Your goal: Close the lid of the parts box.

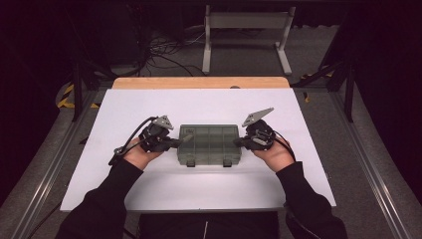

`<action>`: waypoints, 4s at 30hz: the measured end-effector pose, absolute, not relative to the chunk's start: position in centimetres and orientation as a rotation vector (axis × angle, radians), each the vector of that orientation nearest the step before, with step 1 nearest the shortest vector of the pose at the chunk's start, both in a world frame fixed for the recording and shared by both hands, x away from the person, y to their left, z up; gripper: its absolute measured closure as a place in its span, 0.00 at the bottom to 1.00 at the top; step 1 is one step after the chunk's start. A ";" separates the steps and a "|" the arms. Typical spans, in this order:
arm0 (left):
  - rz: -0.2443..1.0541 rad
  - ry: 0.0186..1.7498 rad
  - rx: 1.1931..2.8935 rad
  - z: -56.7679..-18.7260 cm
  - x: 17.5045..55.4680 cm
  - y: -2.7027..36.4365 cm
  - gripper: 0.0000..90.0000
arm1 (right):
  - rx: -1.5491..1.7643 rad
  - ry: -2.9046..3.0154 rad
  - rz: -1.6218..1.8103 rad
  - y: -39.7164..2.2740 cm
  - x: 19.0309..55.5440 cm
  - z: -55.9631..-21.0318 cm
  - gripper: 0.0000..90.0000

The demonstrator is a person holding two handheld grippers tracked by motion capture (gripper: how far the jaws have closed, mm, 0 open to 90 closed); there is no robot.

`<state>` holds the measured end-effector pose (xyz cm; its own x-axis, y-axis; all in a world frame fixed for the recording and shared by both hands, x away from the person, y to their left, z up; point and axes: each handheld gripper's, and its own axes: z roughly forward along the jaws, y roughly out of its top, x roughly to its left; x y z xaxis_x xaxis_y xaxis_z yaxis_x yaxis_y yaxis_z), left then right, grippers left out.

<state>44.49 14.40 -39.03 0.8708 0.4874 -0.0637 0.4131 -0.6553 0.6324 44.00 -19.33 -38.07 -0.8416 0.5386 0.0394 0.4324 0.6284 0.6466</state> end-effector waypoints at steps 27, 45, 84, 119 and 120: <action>0.116 0.616 2.430 -39.5 44.4 13.9 0.99 | 0.775 2.746 0.930 -18.8 43.6 -38.8 0.98; 0.111 0.596 2.432 -39.6 44.2 13.5 0.99 | 0.767 2.753 0.915 -18.7 43.6 -38.9 0.97; 0.151 0.616 2.332 -38.6 43.1 14.4 0.77 | 0.727 2.688 1.051 -18.7 43.0 -38.0 0.79; 0.351 0.600 1.794 -39.0 37.4 22.1 0.06 | 0.641 2.250 1.513 -23.2 39.5 -36.5 0.23; 0.362 0.597 1.786 -39.2 37.2 22.2 0.06 | 0.644 2.236 1.518 -23.3 39.4 -36.5 0.22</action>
<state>37.25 22.20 -39.16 0.8224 0.5660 -0.0575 0.2113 -0.2100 0.9546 39.38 -23.34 -36.53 -0.8309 0.5549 -0.0408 0.1669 0.3185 0.9331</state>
